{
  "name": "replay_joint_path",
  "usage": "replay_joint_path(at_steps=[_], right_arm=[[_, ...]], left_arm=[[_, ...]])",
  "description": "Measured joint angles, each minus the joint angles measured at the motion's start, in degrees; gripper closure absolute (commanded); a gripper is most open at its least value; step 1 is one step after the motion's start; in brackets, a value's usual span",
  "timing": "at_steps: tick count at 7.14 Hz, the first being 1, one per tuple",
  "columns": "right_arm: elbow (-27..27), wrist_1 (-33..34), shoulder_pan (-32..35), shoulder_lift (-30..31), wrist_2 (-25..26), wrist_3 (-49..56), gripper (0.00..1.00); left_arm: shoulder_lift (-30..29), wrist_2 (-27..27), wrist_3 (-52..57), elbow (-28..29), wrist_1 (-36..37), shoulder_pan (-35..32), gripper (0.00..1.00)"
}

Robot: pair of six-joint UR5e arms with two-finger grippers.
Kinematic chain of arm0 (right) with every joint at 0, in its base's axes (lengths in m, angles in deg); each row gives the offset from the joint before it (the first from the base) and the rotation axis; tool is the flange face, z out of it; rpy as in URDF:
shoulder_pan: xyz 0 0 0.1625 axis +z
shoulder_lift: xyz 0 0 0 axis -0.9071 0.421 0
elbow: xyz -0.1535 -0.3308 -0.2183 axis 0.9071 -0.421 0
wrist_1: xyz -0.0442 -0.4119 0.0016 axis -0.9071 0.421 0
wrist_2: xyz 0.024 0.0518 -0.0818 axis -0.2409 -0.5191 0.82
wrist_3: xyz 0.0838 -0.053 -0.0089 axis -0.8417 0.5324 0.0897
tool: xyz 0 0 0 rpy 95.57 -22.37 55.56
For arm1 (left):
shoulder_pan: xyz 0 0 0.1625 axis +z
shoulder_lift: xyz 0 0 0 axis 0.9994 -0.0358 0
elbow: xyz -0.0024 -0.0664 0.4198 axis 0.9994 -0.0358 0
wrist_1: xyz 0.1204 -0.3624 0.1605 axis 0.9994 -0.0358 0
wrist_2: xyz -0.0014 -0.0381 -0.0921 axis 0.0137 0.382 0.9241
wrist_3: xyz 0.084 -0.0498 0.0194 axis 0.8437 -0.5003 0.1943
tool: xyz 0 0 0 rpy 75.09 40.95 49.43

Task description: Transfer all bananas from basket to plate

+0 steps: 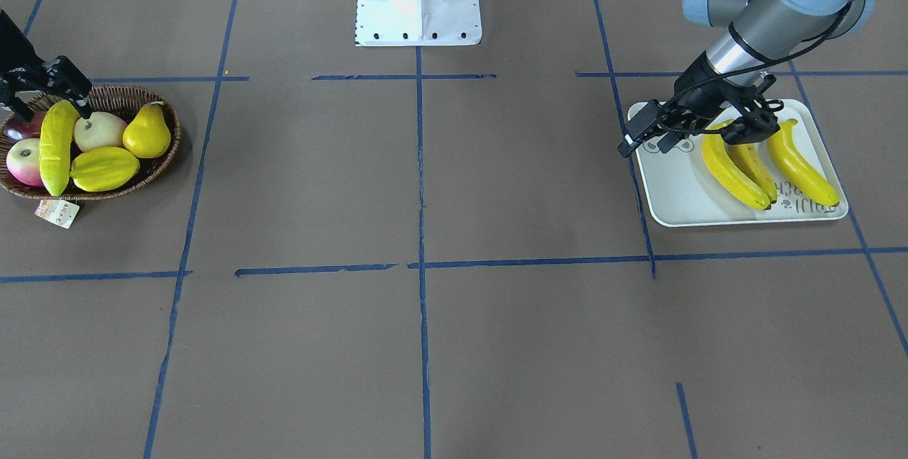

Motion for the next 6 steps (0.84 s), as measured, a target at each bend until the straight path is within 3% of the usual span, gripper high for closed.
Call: replay_joint_path(at_steps=[2, 3, 6], right_arm=[[-2.3, 0.0, 0.0, 0.1, -0.5, 0.0, 0.03], [-2.8, 0.1, 0.0, 0.3, -0.6, 0.1, 0.17], [-3.2, 0.1, -0.1, 0.7, -1.2, 0.2, 0.79]], left_arm=[[-0.1, 0.0, -0.1, 0.1, -0.1, 0.0, 0.00], [-0.2, 0.0, -0.1, 0.1, -0.1, 0.0, 0.00], [-0.2, 0.0, -0.1, -0.1, -0.1, 0.1, 0.00]])
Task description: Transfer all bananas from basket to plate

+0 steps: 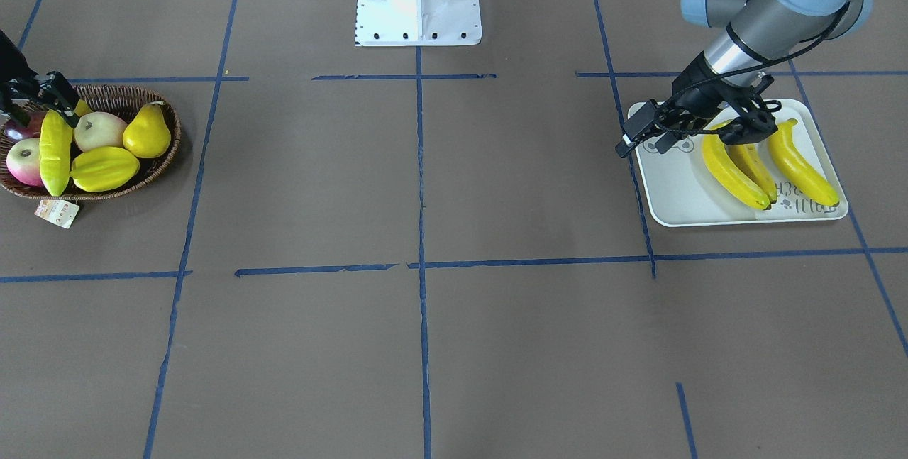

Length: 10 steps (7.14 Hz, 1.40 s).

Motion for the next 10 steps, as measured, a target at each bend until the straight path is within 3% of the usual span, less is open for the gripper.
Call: replay_joint_path(at_steps=[1, 2, 4, 8, 10], right_arm=[[0.0, 0.0, 0.0, 0.0, -0.4, 0.1, 0.94], [0.1, -0.1, 0.0, 0.0, -1.1, 0.3, 0.99], [1.3, -0.1, 1.0, 0.1, -3.8, 0.4, 0.99], [3.0, 0.1, 18.6, -0.7, -22.6, 8.8, 0.99], [3.2, 0.6, 21.3, -6.8, -27.1, 8.2, 0.99]], left_arm=[[0.0, 0.0, 0.0, 0.0, 0.0, 0.0, 0.00], [-0.1, 0.0, 0.0, 0.1, 0.0, 0.0, 0.00], [-0.1, 0.0, 0.0, 0.3, 0.0, 0.0, 0.00], [-1.2, -0.2, -0.9, 0.9, 0.0, 0.7, 0.00], [-3.3, -0.3, -3.0, 1.0, 0.0, 1.6, 0.00]])
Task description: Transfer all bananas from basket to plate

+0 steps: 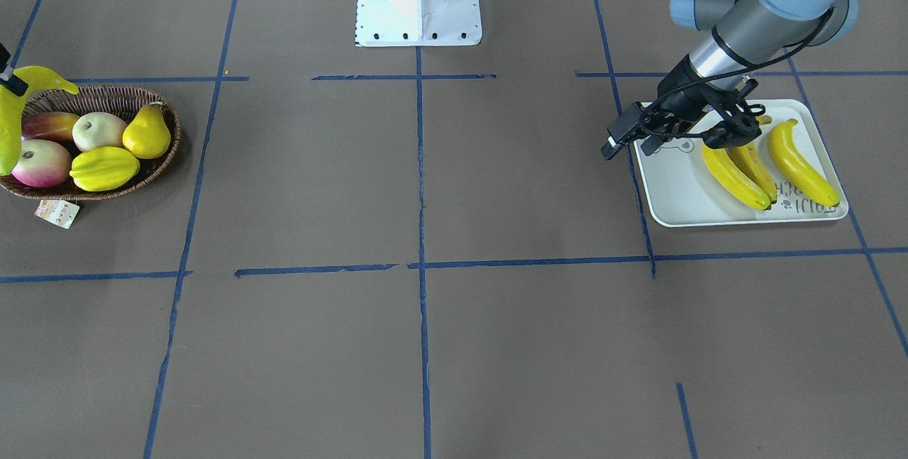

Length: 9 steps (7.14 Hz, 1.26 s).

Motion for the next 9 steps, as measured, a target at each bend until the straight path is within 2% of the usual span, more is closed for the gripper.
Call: replay_joint_path(at_steps=[2, 4, 7, 9], right_arm=[[-0.2, -0.1, -3.3, -8.3, -1.9, -8.1, 0.99], [0.0, -0.6, -10.9, -17.9, 1.9, -22.1, 0.99], [1.1, -0.7, -26.6, -29.3, 18.2, -37.5, 0.99], [1.5, -0.6, -37.3, -33.3, 30.2, -40.1, 0.99]], left_arm=[[-4.4, 0.0, -5.7, 0.5, -0.3, 1.1, 0.00], [-9.2, 0.1, -12.6, 0.6, -0.7, 2.0, 0.00], [-14.4, -2.2, -21.2, 0.4, -2.6, 4.6, 0.00], [-16.4, -6.4, -24.1, 0.4, -4.1, 8.3, 0.00]])
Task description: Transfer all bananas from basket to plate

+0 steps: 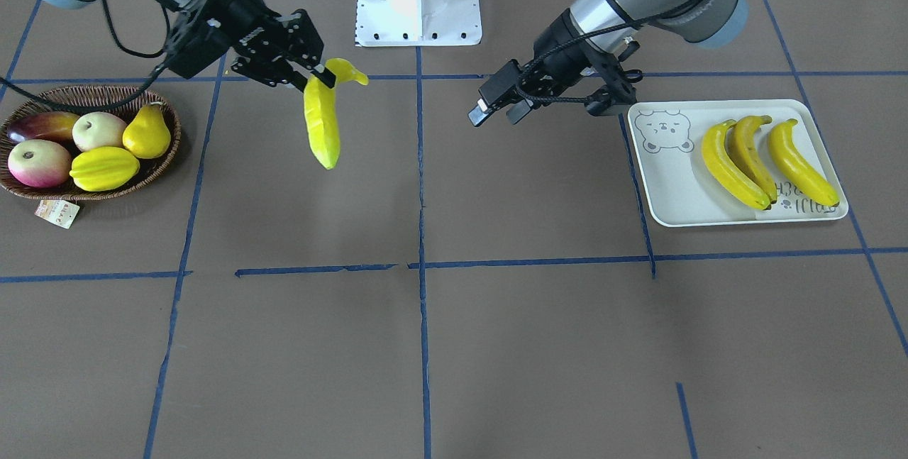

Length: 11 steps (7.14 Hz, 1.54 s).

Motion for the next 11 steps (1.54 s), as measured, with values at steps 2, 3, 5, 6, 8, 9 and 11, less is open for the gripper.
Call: replay_joint_path(at_steps=[2, 3, 5, 6, 8, 9, 11], right_arm=[[-0.3, 0.5, -9.3, -3.6, 9.5, -0.4, 0.99], [-0.5, 0.7, -12.8, -4.8, 13.2, -0.4, 0.98], [-0.7, 0.8, -15.5, -6.3, 16.3, -0.5, 0.99], [-0.8, 0.8, -15.8, -6.5, 16.7, -0.5, 0.99], [-0.6, 0.7, -15.7, -6.7, 16.8, -0.5, 0.99], [-0.6, 0.7, -15.6, -6.7, 16.9, -0.5, 0.99], [-0.6, 0.7, -15.3, -6.7, 16.9, -0.5, 0.99]], left_arm=[[-2.0, -1.4, -0.5, 0.1, -0.2, 2.2, 0.00], [-2.9, -1.7, -0.6, 0.1, -0.2, 3.0, 0.01], [-3.6, -2.4, -0.5, 0.3, -0.2, 5.4, 0.01], [-3.8, -3.5, -0.4, 0.4, -0.2, 6.9, 0.01], [-3.9, -4.6, -0.3, 0.3, -0.3, 8.6, 0.01], [-3.9, -4.7, -0.4, 0.2, -0.3, 8.8, 0.01], [-3.7, -4.7, -0.4, -0.6, -0.3, 8.9, 0.04]])
